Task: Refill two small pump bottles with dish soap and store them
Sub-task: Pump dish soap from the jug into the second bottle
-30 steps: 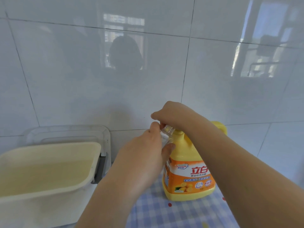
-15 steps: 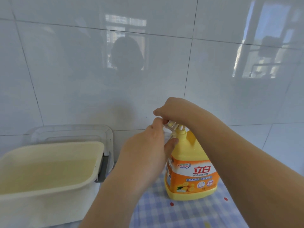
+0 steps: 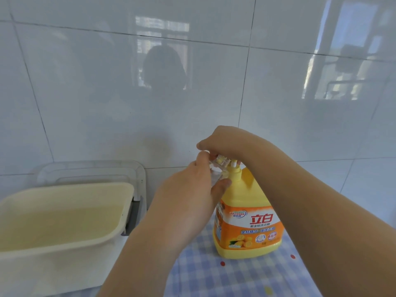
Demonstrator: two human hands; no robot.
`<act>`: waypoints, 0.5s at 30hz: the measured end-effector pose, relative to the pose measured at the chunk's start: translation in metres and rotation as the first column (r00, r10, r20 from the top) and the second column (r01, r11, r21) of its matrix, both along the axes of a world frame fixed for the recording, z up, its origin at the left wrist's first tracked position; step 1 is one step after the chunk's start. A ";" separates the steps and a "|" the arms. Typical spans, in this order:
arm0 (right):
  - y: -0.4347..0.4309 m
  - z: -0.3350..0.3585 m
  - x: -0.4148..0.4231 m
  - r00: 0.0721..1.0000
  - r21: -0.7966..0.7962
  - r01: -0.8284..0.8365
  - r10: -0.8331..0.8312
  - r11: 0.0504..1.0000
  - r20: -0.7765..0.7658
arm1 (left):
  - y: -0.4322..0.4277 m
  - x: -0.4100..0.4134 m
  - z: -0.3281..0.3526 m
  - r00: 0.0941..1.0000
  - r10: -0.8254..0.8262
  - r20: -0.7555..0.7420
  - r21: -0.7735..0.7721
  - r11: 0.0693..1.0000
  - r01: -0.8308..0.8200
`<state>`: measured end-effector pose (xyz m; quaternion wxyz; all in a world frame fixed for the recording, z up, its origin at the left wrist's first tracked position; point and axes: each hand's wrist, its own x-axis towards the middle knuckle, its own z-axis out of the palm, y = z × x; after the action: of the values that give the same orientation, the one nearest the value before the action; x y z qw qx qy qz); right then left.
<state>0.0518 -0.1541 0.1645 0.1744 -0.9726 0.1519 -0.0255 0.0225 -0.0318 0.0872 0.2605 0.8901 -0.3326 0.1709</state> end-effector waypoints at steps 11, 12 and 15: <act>-0.005 -0.011 0.004 0.997 0.054 0.005 -0.009 0.999 0.078 | 0.000 0.003 -0.002 0.998 -0.018 -0.067 0.056 0.998 0.022; -0.006 -0.013 0.004 0.997 0.068 0.002 -0.007 0.998 0.080 | 0.000 0.003 -0.003 0.997 -0.018 -0.072 0.066 0.998 0.023; -0.008 -0.016 0.002 0.997 0.126 -0.031 0.021 0.992 0.079 | 0.001 0.002 -0.003 0.996 -0.024 -0.084 0.075 0.997 0.030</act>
<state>0.0543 -0.1624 0.1485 0.2420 -0.9597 0.1335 -0.0512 0.0243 -0.0308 0.0843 0.2425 0.9011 -0.3397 0.1173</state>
